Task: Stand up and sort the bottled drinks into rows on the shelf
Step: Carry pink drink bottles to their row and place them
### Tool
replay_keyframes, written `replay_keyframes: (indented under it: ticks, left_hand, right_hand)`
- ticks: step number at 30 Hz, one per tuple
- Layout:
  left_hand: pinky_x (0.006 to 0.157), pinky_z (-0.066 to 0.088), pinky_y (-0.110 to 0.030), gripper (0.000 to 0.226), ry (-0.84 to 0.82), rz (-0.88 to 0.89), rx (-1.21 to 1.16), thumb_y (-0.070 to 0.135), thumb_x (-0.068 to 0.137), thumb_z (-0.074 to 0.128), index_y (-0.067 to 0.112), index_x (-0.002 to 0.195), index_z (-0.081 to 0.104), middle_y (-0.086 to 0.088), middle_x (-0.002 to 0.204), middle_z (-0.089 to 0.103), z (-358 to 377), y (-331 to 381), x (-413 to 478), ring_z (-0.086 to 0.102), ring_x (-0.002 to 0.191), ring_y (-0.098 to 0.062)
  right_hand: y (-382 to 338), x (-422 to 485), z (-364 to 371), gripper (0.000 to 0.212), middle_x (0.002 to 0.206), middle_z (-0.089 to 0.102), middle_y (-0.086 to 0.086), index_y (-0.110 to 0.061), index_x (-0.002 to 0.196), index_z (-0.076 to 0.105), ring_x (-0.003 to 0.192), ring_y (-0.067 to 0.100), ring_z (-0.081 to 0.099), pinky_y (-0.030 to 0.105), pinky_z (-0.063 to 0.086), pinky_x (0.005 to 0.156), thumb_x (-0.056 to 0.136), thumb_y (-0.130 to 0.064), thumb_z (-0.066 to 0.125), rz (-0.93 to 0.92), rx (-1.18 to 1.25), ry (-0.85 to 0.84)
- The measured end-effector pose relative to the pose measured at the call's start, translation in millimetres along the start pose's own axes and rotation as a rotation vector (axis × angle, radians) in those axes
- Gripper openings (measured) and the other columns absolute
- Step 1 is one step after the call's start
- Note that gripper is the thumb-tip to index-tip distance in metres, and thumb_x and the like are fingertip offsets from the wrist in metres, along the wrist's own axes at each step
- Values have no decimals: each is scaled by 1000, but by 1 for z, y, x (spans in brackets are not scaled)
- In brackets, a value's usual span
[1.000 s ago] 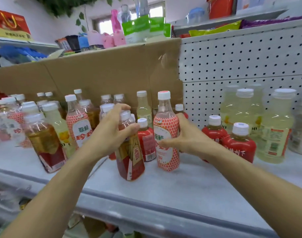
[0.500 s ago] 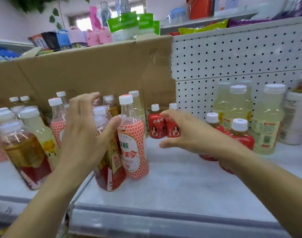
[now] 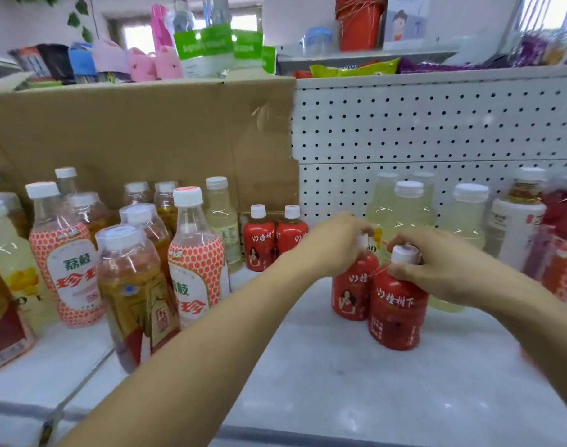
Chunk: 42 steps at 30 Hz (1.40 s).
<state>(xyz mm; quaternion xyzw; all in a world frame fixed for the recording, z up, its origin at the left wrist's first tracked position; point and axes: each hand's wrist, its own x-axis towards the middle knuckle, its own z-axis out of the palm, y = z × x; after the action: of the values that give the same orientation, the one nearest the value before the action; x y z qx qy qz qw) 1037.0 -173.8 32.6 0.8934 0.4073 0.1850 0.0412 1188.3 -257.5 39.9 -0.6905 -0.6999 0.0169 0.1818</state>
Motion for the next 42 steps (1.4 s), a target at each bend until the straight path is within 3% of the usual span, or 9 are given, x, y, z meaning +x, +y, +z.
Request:
replay_keyframes:
  ticks: [8, 16, 21, 24, 26, 31, 35, 38, 42]
  left_hand:
    - [83, 48, -38, 21, 10, -233, 411, 4, 92, 54, 5, 111, 64, -13, 107, 55, -27, -47, -13, 58, 108, -36]
    - [85, 46, -41, 29, -27, -462, 574, 0, 92, 52, 1, 121, 57, -19, 124, 52, -34, -60, -23, 53, 118, -38]
    - [95, 42, -38, 37, 44, -441, 547, 9, 96, 51, 4, 132, 49, -16, 134, 45, -26, -56, -35, 43, 124, -32]
    - [103, 35, -34, 49, 341, -231, 352, 16, 97, 53, 10, 144, 41, -10, 140, 44, -13, -46, -52, 37, 132, -27]
    - [104, 32, -30, 53, 451, -59, 107, 21, 95, 59, 13, 145, 43, -6, 140, 45, -3, -28, -63, 38, 131, -23]
    - [107, 30, -18, 58, 273, 118, -305, 30, 94, 65, 27, 146, 39, 10, 138, 43, 29, 17, -70, 40, 129, -4]
    - [112, 37, -28, 64, 127, 122, -468, 33, 94, 64, 30, 149, 32, 12, 142, 43, 52, 62, -58, 44, 126, -1]
    - [112, 40, -32, 69, 67, 126, -549, 34, 93, 67, 30, 150, 29, 11, 143, 43, 69, 94, -43, 46, 126, -3]
    - [113, 38, -36, 86, -9, 53, -699, 32, 85, 77, 31, 152, 23, 7, 150, 38, 92, 132, -19, 43, 131, -10]
  right_hand:
    - [-25, 25, 14, 25, 106, 57, 0, -16, 114, 61, 97, 18, 52, 30, 41, 77, 90, -24, 66, -131, 113, -19]
    - [-66, 71, 47, 28, 118, 63, 6, -14, 120, 59, 98, 18, 58, 34, 50, 85, 93, -14, 63, -194, 355, -19]
    - [-65, 58, 53, 54, 139, 51, 6, -19, 147, 40, 122, 20, 50, 28, 39, 97, 97, -7, 54, -205, 388, -18]
    - [-50, 26, 53, 60, 137, 45, -10, -29, 151, 33, 125, 8, 42, 28, 33, 110, 98, -15, 57, -226, 455, 13]
    - [-33, 4, 57, 54, 138, 49, -9, -27, 146, 43, 127, 9, 44, 34, 36, 112, 96, -19, 61, -232, 478, 186]
    - [12, -61, 46, 24, 115, 62, -3, -13, 114, 67, 112, 15, 55, 27, 43, 97, 91, -15, 61, -251, 417, 756]
    - [60, -99, 27, 39, 130, 50, 11, -5, 125, 56, 125, 23, 42, 40, 33, 108, 87, -11, 62, -99, 282, 1099]
    - [101, -104, 21, 63, 142, 37, 7, -9, 143, 35, 133, 26, 37, 51, 35, 110, 87, -26, 58, 89, 468, 1075]
    - [129, -94, 24, 85, 150, 38, -5, -31, 151, 20, 137, 16, 41, 51, 36, 112, 80, -67, 48, 238, 822, 673]
